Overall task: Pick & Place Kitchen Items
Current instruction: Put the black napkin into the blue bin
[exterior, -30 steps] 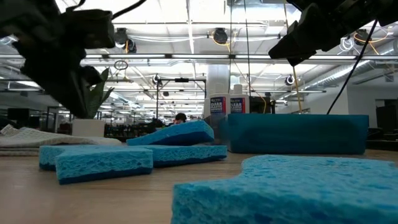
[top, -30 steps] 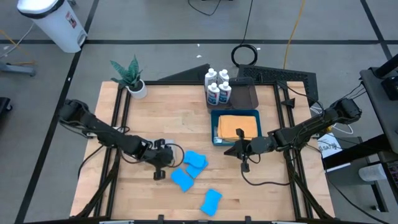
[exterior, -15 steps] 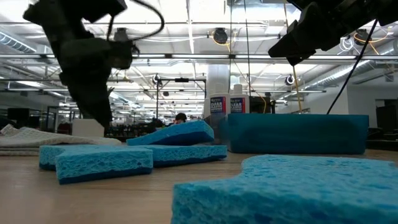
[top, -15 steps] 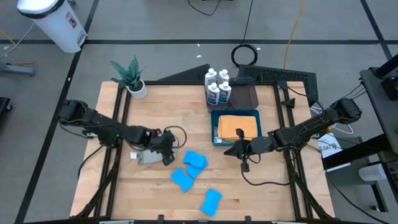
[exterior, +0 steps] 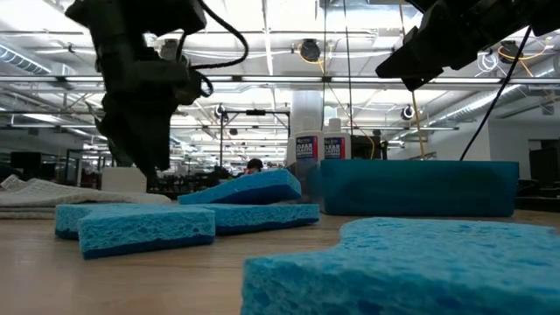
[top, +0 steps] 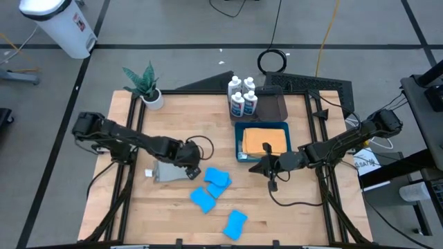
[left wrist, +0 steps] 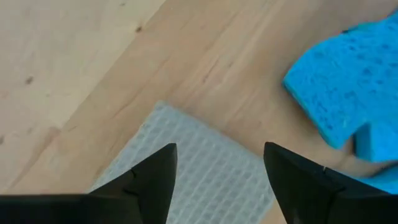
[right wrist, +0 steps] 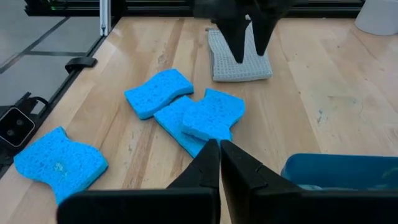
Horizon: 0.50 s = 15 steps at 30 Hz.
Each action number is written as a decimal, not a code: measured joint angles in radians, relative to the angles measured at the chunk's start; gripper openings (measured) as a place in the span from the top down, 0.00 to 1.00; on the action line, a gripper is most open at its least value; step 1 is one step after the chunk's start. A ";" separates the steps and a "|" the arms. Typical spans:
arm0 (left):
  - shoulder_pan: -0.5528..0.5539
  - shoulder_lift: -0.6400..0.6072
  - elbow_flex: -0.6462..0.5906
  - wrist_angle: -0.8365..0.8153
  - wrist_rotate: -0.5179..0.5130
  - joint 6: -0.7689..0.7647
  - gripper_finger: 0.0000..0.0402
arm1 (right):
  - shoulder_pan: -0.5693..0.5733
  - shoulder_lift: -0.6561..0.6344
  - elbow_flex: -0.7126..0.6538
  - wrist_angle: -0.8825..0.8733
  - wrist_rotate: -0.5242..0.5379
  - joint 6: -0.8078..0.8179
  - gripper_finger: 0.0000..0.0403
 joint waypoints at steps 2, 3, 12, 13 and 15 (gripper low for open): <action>-0.005 0.059 0.051 -0.049 -0.019 -0.025 0.39 | 0.000 0.000 0.000 0.004 0.000 -0.001 1.00; -0.005 0.088 0.075 -0.076 -0.026 -0.049 0.38 | 0.000 0.000 0.000 0.004 0.000 -0.001 1.00; 0.012 0.324 0.240 -0.297 -0.032 -0.234 0.38 | 0.000 0.000 0.000 0.008 0.000 -0.001 1.00; 0.016 0.341 0.252 -0.319 -0.031 -0.245 0.38 | 0.000 0.000 0.000 0.010 0.000 -0.001 1.00; 0.021 0.359 0.264 -0.345 -0.025 -0.250 0.38 | 0.000 0.000 0.000 0.011 0.000 -0.001 1.00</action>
